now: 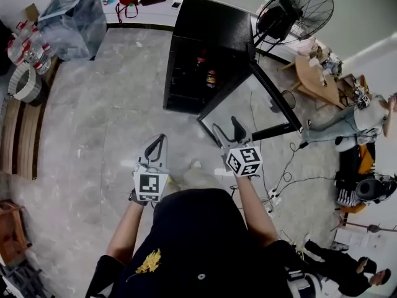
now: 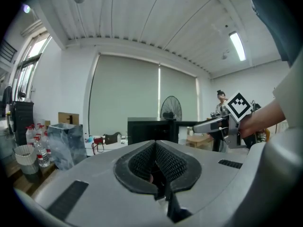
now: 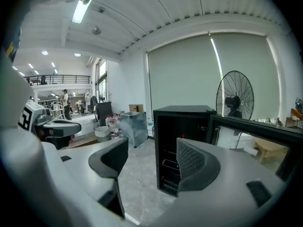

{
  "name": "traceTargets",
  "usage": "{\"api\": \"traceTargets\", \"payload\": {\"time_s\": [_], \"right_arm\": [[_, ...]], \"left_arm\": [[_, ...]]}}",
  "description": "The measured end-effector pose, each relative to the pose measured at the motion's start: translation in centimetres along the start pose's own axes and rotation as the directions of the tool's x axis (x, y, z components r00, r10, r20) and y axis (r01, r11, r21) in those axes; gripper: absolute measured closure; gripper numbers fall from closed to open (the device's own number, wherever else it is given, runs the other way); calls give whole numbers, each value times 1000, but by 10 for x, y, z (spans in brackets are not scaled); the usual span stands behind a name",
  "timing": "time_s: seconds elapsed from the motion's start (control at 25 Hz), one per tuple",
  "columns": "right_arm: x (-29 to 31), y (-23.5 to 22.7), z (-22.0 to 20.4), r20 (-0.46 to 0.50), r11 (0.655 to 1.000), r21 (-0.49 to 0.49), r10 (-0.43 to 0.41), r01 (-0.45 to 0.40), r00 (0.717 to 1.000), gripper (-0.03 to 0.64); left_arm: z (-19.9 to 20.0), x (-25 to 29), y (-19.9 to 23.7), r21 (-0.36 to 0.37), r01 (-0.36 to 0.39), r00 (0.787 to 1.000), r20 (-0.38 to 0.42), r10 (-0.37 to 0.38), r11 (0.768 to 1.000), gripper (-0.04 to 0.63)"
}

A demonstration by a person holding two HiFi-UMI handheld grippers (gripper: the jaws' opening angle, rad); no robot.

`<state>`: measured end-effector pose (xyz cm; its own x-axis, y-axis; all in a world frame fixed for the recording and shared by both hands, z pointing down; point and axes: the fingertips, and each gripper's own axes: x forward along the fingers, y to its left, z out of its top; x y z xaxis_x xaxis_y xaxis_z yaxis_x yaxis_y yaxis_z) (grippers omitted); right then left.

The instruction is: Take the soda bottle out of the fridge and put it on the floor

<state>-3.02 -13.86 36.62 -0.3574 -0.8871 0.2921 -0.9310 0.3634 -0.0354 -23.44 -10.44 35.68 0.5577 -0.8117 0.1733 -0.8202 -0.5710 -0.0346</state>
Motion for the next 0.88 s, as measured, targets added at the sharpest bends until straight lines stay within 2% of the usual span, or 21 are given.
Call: {"api": "traceTargets", "payload": {"time_s": [0.2, 0.36, 0.52, 0.64, 0.76, 0.88], "right_arm": [[44, -13, 7, 31, 1000, -18, -21, 21, 999, 328], [93, -32, 8, 28, 999, -33, -17, 17, 999, 328], [153, -64, -2, -32, 999, -50, -11, 9, 999, 331], [213, -100, -20, -84, 1000, -28, -13, 11, 996, 333], [271, -139, -49, -138, 999, 6, -35, 37, 990, 334], [326, -178, -73, -181, 997, 3, -77, 79, 980, 333]], "left_arm": [[-8, 2, 15, -12, -13, 1000, -1, 13, 1000, 577], [-9, 5, 22, 5, -25, 1000, -15, 25, 1000, 577], [-11, 11, 35, -1, -69, 997, -32, 69, 998, 577], [-24, 29, 42, 5, -89, 994, -68, 89, 996, 577], [-36, 54, 44, 45, -97, 992, -78, 100, 994, 577], [-43, 73, 47, 47, -123, 990, -61, 126, 991, 577]]}}
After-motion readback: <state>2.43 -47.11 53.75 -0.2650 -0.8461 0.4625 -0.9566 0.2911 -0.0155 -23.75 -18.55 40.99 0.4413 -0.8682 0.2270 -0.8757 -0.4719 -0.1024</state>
